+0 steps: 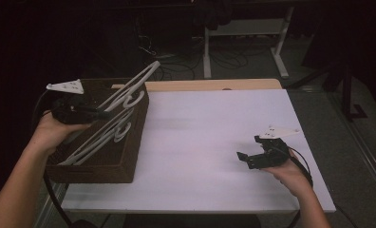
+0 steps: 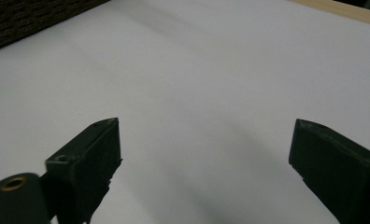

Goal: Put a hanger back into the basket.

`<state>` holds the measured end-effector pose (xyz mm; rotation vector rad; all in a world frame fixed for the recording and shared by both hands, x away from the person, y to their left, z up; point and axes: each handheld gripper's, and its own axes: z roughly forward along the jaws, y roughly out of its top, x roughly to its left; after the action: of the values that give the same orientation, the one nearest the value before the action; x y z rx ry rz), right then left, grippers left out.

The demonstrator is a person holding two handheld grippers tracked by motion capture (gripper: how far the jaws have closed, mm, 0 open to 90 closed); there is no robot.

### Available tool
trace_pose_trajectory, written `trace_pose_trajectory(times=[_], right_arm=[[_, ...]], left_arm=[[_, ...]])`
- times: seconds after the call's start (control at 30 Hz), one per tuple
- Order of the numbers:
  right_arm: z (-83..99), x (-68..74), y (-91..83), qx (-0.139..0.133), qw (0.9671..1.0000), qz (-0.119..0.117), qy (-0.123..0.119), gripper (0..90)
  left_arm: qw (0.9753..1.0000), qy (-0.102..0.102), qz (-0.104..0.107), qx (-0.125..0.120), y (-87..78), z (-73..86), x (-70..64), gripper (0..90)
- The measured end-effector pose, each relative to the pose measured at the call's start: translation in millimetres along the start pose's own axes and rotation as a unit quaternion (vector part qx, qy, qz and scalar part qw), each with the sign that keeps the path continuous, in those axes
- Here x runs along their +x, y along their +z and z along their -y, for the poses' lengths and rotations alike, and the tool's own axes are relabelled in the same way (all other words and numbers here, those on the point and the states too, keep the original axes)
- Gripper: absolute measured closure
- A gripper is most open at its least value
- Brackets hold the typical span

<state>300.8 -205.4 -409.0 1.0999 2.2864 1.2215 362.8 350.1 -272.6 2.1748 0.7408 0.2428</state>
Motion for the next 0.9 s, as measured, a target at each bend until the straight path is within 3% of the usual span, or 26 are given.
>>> trace_pose_trajectory(times=[0.1,0.27,0.4,0.67,0.73,0.8,0.9], right_arm=[[-0.2,-0.1,0.4,0.003,1.0,0.002,0.001,0.5],[0.4,-0.2,-0.1,0.003,1.0,0.001,-0.003,0.0],[0.8,0.0,1.5,0.006,1.0,0.001,-0.005,0.0],[0.2,0.8,2.7,0.007,1.0,0.0,-0.006,0.0],[0.3,0.6,2.1,0.006,1.0,0.001,-0.006,0.0],[0.3,0.5,1.2,0.005,1.0,0.001,-0.004,0.0],[0.0,0.0,-0.3,0.003,1.0,0.001,-0.004,0.0]], left_arm=[[0.9999,-0.007,-0.01,0.012,-4.8,15.4,10.3,81.9],[0.9987,-0.023,-0.025,0.037,-8.9,38.1,26.1,81.9],[0.9978,-0.041,-0.031,0.042,-8.1,52.8,37.0,81.9],[0.9943,-0.072,-0.02,0.076,10.0,71.8,51.3,81.5],[0.9937,-0.067,-0.029,0.085,14.6,74.5,51.3,80.8],[0.993,-0.064,-0.036,0.092,16.7,76.7,51.7,74.3],[0.9931,-0.069,-0.044,0.084,14.0,78.8,52.8,61.5]])
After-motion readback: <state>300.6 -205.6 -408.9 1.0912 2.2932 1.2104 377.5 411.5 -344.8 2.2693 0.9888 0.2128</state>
